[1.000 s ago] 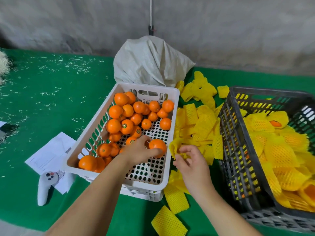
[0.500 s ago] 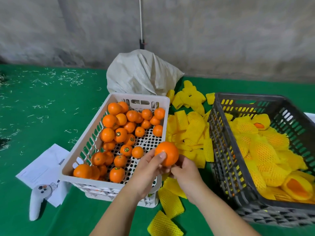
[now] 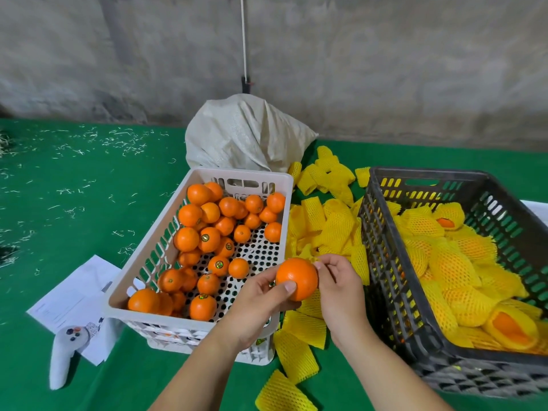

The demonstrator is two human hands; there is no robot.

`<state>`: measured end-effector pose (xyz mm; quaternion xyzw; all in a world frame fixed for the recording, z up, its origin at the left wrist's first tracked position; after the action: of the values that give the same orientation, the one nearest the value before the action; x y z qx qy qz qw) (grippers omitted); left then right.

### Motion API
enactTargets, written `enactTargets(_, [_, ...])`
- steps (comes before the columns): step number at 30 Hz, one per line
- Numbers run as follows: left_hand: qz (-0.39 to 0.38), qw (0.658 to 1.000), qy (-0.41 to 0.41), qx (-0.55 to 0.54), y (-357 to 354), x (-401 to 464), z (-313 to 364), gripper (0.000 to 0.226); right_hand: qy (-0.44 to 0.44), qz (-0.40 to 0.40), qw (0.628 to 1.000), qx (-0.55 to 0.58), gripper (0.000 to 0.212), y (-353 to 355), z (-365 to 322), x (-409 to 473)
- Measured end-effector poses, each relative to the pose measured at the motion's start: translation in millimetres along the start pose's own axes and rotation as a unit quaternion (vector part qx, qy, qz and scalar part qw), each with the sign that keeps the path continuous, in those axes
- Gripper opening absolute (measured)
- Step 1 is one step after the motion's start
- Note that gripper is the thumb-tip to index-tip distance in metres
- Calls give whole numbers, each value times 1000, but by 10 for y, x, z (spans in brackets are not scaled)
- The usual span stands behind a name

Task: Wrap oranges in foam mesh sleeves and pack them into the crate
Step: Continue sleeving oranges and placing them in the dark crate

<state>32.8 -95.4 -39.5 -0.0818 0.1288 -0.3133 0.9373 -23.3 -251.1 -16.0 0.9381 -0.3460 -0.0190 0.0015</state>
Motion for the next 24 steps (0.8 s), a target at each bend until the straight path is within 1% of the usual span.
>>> enactTargets(2, [9, 999, -11, 29, -2, 2, 17, 72, 41, -6, 999, -2, 14, 52, -121, -36])
enactTargets(4, [14, 998, -31, 44, -8, -4, 43, 73, 75, -15, 997, -20, 21, 88, -227, -83])
enactTargets(8, [31, 998, -59, 7, 64, -3, 65, 86, 150, -32, 981, -115, 26, 118, -462, -210])
enactTargets(10, [23, 997, -71, 35, 41, 3, 84, 89, 210, -47, 963, -162, 26, 84, -598, -305])
enactTargets(13, [41, 994, -101, 21, 33, -11, 118, 72, 308, -73, 925, -210, 19, -43, -753, -463])
enactTargets(15, [69, 991, -116, 12, 71, -31, 129, 60, 349, -88, 906, -224, 18, -142, -775, -520])
enactTargets(16, [80, 990, -119, 13, 92, -39, 129, 56, 350, -90, 905, -226, 20, -175, -747, -510])
enactTargets(18, [87, 989, -122, 15, 101, -45, 145, 49, 315, -79, 921, -216, 27, -193, -645, -435])
enactTargets(20, [63, 991, -115, 11, 74, -31, 152, 49, 283, -70, 934, -208, 32, -193, -561, -376])
enactTargets(22, [26, 995, -96, 21, 46, -13, 105, 66, 289, -79, 930, -215, 35, -211, -576, -374])
enactTargets(24, [15, 994, -95, 47, 57, -5, 65, 80, 314, -95, 914, -239, 36, -209, -620, -378])
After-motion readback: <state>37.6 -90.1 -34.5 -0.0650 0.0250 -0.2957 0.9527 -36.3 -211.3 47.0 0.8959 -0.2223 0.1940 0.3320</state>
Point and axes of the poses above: each hand's wrist, its own x-axis towards the middle knuckle, its own y-axis out of the back of the hand, z = x × y, the point moved 10 cm from there along x, towards the middle knuckle, and after that the axes turned 3 degrees about x, right-handed, at the moved point
